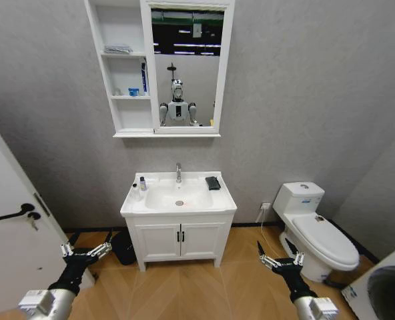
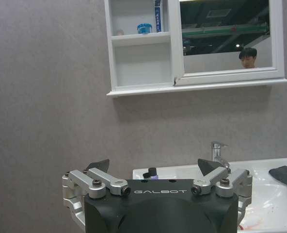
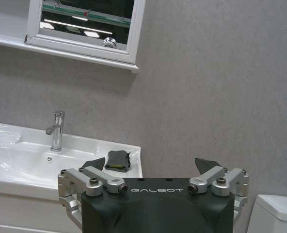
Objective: Move facial cleanser and shampoo from washbasin to cabinet, then wipe washbasin with towel.
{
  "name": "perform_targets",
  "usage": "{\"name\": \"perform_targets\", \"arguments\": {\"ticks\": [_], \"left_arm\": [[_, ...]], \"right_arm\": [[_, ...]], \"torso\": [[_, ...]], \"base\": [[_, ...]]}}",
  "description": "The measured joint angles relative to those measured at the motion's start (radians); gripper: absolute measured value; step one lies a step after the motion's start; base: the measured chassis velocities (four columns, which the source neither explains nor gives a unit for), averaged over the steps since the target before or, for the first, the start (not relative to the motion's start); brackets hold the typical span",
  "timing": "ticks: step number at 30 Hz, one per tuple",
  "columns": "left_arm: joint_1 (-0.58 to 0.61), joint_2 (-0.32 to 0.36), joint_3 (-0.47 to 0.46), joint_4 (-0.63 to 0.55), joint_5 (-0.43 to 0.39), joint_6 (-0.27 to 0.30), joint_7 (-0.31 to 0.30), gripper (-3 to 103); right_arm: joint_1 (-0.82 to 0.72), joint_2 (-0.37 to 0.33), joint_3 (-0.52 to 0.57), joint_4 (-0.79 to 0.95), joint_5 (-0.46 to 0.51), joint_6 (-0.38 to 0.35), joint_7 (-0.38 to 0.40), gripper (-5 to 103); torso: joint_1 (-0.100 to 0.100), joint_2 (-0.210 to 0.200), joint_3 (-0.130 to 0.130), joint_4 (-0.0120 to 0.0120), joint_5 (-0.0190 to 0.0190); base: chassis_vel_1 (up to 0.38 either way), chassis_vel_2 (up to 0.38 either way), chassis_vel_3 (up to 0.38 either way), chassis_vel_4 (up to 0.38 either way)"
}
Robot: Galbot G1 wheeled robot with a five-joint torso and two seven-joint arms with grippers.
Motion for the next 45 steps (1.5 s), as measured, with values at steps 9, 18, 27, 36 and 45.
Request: {"name": "perform_targets", "arguments": {"ticks": [9,18,27,36,45], "left_arm": [[0.011,-0.015,0.007,0.008,0.009,-0.015,-0.006,100],[0.024,-0.061,0.043,0.035,0.053,-0.046,-0.019,100],[-0.023,-0.078,0.109,0.184,0.148,-0.086,-0.009,100],[-0.113,-0.089,0.23,0.39,0.178,-0.09,0.002,100],[-0.268,-0.087,0.308,0.502,0.203,-0.067,-0.116,100]], "right_arm": [[-0.003,-0.006,0.001,-0.013,-0.05,0.009,-0.044,100],[0.007,-0.01,-0.003,-0.018,-0.041,0.0,-0.032,100],[0.02,-0.01,0.007,0.009,-0.036,-0.016,-0.006,100],[0.03,-0.014,0.068,0.087,0.016,-0.055,0.01,100],[0.081,-0.043,0.091,0.117,0.068,-0.086,0.034,100]], "torso": [[0.0,0.0,0.0,0.0003,0.0018],[0.0,0.0,0.0,-0.0001,0.0008],[-0.002,0.001,0.0,-0.0001,0.0003],[0.0,0.0,0.0,0.0001,0.0003],[0.0,0.0,0.0,0.0005,0.0006]], "base": [[-0.333,0.334,0.347,-0.335],[-0.157,0.147,0.121,-0.097],[0.05,-0.033,-0.058,0.016],[0.002,-0.006,-0.002,0.001],[0.0,0.0,0.0,0.0]]}}
